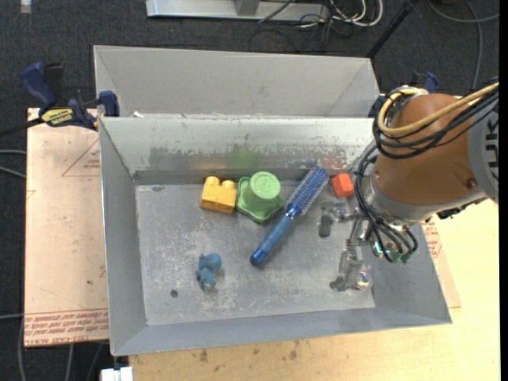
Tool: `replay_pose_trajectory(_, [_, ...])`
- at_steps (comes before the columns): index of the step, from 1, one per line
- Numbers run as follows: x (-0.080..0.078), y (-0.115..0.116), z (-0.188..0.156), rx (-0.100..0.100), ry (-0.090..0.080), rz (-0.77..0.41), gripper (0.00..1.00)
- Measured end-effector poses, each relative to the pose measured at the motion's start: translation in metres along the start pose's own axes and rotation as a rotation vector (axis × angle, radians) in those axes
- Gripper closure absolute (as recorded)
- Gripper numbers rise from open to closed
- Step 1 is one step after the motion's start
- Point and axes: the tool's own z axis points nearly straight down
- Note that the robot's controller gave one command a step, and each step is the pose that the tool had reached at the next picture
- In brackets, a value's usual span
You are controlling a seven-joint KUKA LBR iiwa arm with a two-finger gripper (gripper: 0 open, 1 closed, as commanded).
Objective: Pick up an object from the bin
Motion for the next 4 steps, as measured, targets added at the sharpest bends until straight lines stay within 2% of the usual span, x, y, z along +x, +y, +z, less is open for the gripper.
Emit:
replay_pose_trajectory(1, [-0.015,0.018,0.113,-0.001,0.000,0.086,0.00])
replay_pose_trajectory(2, [-0.079,0.041,0.132,-0.002,-0.012,0.052,0.00])
replay_pose_trajectory(3, [-0.116,0.074,0.139,0.000,-0.018,-0.129,0.00])
replay_pose_trajectory(4, [-0.115,0.073,0.139,0.001,-0.012,-0.129,1.00])
